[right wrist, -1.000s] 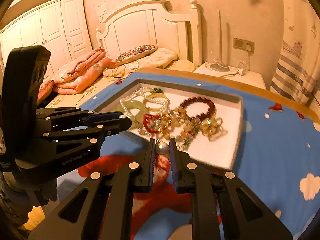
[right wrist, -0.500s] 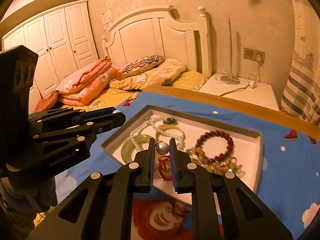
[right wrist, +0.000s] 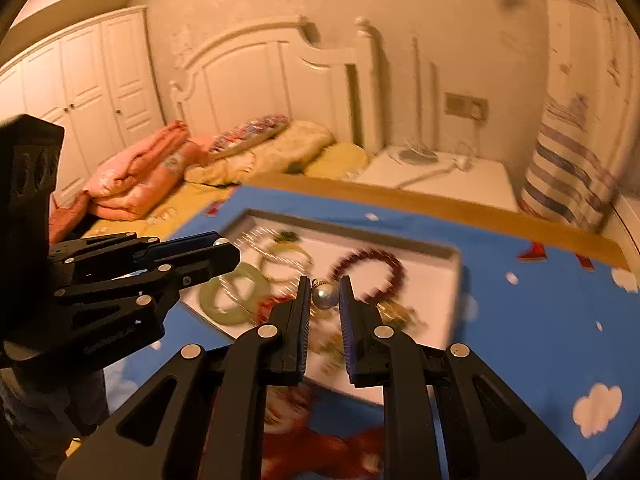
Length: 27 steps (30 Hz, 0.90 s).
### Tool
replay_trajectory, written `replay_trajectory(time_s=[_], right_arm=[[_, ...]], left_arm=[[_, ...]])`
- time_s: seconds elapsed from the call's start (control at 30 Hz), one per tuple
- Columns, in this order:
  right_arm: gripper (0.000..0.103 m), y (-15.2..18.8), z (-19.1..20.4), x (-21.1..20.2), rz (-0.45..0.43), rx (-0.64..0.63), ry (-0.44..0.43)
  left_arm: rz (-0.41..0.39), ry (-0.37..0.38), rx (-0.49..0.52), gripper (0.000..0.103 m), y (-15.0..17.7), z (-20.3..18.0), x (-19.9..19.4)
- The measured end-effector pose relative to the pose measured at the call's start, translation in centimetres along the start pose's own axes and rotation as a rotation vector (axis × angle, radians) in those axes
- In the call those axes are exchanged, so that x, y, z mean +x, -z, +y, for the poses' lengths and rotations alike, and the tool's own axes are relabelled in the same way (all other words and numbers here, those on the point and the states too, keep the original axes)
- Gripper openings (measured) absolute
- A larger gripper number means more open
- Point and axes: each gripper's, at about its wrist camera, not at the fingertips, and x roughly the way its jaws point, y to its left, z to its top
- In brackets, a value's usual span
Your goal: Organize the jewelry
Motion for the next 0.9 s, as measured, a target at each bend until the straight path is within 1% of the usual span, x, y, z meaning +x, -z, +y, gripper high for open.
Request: replay_trajectory(time_s=[0.13, 0.2, 0.33, 0.6, 0.8, 0.87, 0.9], right_arm=[[0.017, 1.6, -1.8, 0.9, 0.039, 0.038, 0.035], [0.017, 2.1, -2.3, 1.2, 0.049, 0.06, 0.032], [0.017, 2.6, -2.7, 1.3, 0.051, 0.064, 0.035], [0.017, 2.9, -3.5, 1.2, 0.041, 0.093, 0.024], [0.017, 2.9, -3.6, 1.3, 0.033, 0.106, 0.016], [0.017, 3.0, -3.7, 1.6, 0.034, 0.113, 0.018], [0.019, 3.0, -3.8, 1.6, 0.033, 0.118, 0.019]], left_arm=[[0.038, 0.05, 0.026, 0.016, 0.6, -2.7, 2.0], [0.052, 0.063, 0.034, 0.016, 0.9, -3.4, 2.7], [0.077, 0.08, 0.051, 0.017, 1.2, -4.6, 3.9], [0.091, 0.06, 0.071, 0.017, 1.6, -5.4, 4.5], [0.091, 0.041, 0.065, 0.017, 1.5, -5.4, 4.6], [0.086, 0.024, 0.064, 0.017, 1.5, -5.3, 4.7], [0.082, 0.012, 0.063, 0.021, 1.6, -5.3, 4.6]])
